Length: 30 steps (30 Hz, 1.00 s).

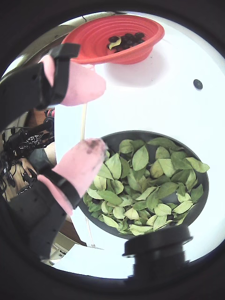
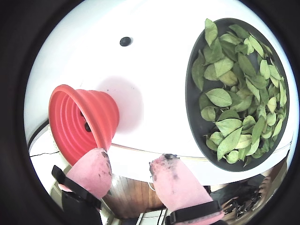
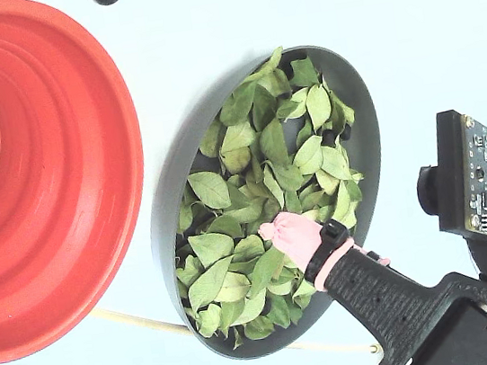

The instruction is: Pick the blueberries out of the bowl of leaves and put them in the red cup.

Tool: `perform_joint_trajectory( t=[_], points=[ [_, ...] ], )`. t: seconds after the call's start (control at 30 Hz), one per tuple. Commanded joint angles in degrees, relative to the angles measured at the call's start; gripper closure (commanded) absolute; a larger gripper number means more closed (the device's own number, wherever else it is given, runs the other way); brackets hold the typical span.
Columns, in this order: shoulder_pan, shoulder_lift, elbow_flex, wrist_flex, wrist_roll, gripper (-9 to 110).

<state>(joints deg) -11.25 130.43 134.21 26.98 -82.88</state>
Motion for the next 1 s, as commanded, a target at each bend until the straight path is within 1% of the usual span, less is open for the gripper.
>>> perform_joint_trajectory(
  t=[0.0,0.97],
  points=[
    [1.05,5.1,-3.96,0.88,-1.05,86],
    [14.41,3.87,-2.2,2.55,-10.2,87]
  ],
)
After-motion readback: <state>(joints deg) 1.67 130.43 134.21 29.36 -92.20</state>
